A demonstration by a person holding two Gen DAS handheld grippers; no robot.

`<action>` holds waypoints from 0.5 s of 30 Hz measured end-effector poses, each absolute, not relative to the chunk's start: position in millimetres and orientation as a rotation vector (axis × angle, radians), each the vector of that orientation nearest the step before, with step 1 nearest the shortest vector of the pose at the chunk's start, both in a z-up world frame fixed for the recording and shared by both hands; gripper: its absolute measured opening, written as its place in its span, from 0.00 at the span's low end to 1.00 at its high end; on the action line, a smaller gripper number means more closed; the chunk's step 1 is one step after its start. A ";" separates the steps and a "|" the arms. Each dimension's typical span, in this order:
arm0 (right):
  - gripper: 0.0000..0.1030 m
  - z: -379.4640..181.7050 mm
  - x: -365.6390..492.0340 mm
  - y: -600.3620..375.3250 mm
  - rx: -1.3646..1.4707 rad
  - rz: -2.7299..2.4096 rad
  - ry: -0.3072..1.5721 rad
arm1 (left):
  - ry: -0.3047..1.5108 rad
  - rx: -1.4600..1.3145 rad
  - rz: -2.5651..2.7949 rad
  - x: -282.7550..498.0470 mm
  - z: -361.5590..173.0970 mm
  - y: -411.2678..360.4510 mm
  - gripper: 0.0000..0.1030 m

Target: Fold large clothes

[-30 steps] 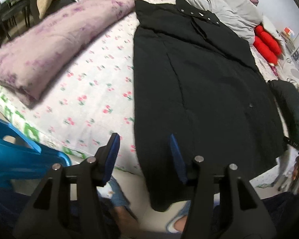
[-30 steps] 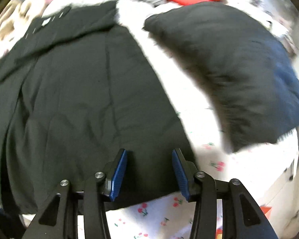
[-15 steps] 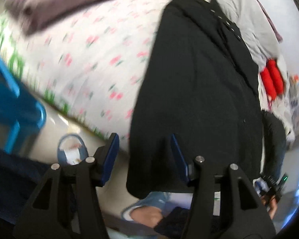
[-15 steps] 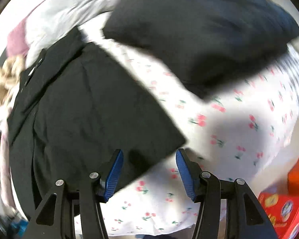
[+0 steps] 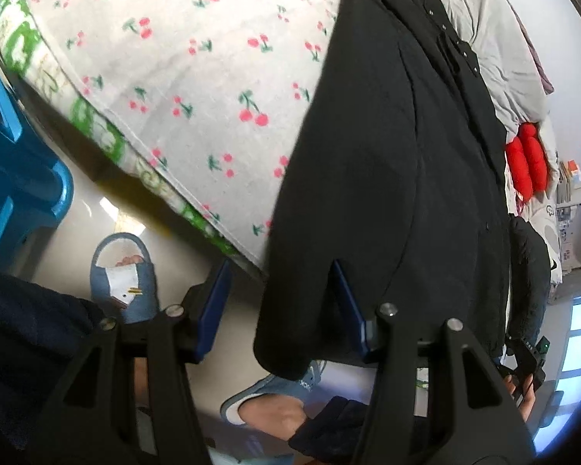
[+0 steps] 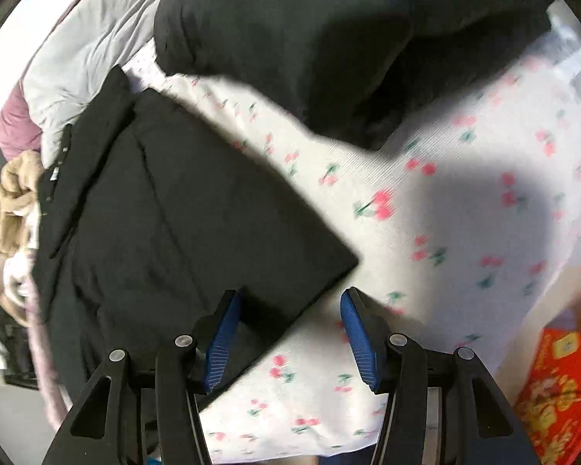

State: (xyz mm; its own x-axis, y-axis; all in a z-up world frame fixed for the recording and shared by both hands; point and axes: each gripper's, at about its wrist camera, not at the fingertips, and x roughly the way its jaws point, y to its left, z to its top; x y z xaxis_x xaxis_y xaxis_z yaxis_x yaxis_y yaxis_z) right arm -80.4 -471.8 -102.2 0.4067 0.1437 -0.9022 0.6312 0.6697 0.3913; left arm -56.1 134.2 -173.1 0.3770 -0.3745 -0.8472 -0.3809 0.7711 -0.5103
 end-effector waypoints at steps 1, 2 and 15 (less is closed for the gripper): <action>0.53 -104.0 -77.8 -471.7 0.828 -0.344 1.136 | 1.214 -0.729 -0.001 -56.5 -173.1 130.8 0.50; 0.53 -105.7 -76.2 -471.6 0.835 -0.346 1.137 | 1.206 -0.713 -0.012 -56.7 -171.6 127.2 0.43; 0.30 -106.6 -73.2 -469.0 0.837 -0.381 1.110 | 1.148 -0.716 -0.102 -54.2 -156.4 113.9 0.17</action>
State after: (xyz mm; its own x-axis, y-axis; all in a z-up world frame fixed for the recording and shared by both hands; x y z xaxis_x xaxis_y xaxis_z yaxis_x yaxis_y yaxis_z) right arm -73.2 -469.0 -106.6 0.4224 0.1272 -0.8974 0.6516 0.6456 0.3982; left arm -54.2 113.9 -156.4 0.4313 -0.4248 -0.7959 -0.2786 0.7763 -0.5654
